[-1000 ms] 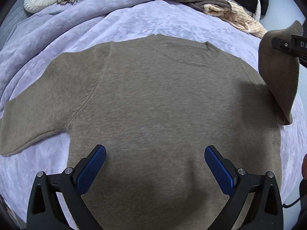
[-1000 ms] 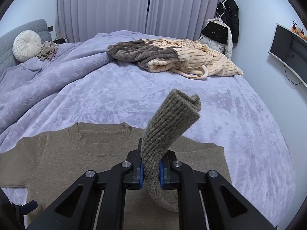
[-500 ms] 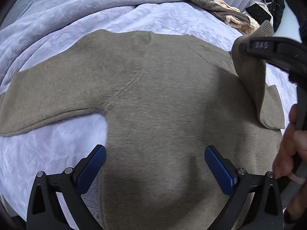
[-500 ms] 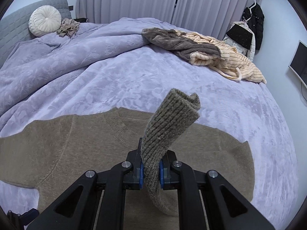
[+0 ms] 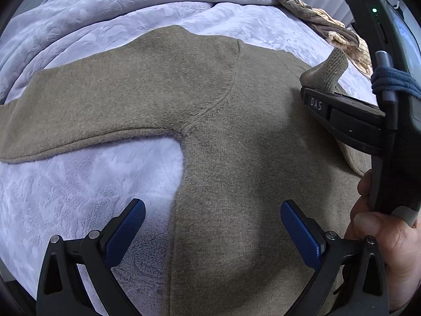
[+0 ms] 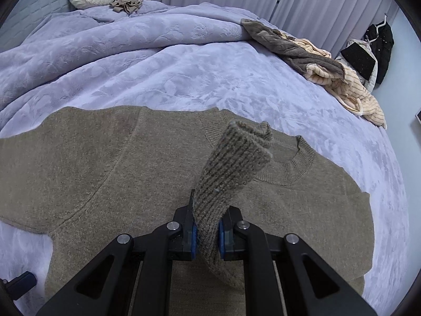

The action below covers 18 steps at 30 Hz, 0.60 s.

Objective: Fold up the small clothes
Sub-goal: 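Lift the sleeve and fold it across the sweater body with the right tool, then open the right tool to release the sleeve on the body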

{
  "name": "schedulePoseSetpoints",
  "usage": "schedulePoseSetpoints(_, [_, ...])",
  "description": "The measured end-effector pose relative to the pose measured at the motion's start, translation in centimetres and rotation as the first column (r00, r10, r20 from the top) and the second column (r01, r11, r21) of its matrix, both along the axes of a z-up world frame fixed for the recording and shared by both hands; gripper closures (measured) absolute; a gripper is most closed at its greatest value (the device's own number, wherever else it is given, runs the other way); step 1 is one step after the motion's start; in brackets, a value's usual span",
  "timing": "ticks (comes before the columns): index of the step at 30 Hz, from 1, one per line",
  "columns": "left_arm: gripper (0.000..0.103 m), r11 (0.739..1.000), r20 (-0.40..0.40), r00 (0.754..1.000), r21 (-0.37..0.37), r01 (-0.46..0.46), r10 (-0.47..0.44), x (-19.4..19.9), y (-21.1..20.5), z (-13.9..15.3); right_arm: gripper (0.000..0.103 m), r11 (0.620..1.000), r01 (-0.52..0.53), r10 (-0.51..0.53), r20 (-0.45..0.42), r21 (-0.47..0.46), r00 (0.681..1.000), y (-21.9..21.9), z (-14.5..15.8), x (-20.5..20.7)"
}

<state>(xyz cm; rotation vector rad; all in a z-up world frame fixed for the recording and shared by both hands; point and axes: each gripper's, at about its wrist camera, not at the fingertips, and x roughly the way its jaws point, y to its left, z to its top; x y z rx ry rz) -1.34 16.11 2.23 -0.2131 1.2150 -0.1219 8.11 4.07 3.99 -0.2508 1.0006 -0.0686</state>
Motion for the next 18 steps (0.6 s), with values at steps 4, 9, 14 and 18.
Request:
schedulePoseSetpoints(4, [0.0,1.0,-0.001,1.0,0.001,-0.006,0.006,-0.4,0.5,0.0,0.09,1.0,-0.016,0.016,-0.007,0.007,1.0,0.8,-0.3,0.3])
schedulePoseSetpoints(9, [0.0,1.0,-0.006,1.0,-0.004,-0.02,0.02,-0.8,1.1,0.0,0.086,1.0,-0.022,0.023,-0.044,0.005,0.999,1.5,-1.1,0.9])
schedulePoseSetpoints(14, [0.0,0.999,-0.005,0.999,-0.012,-0.039,0.039,-2.2,3.0,0.8,0.064,0.992,-0.104,0.109,-0.066,0.068,0.992,2.7,-1.1,0.3])
schedulePoseSetpoints(18, [0.0,0.999,0.004,0.999,-0.007,-0.048,0.048,-2.8,3.6,1.5,0.063,0.978,-0.171,0.177,-0.041,0.117,0.983,3.5,0.3,-0.5])
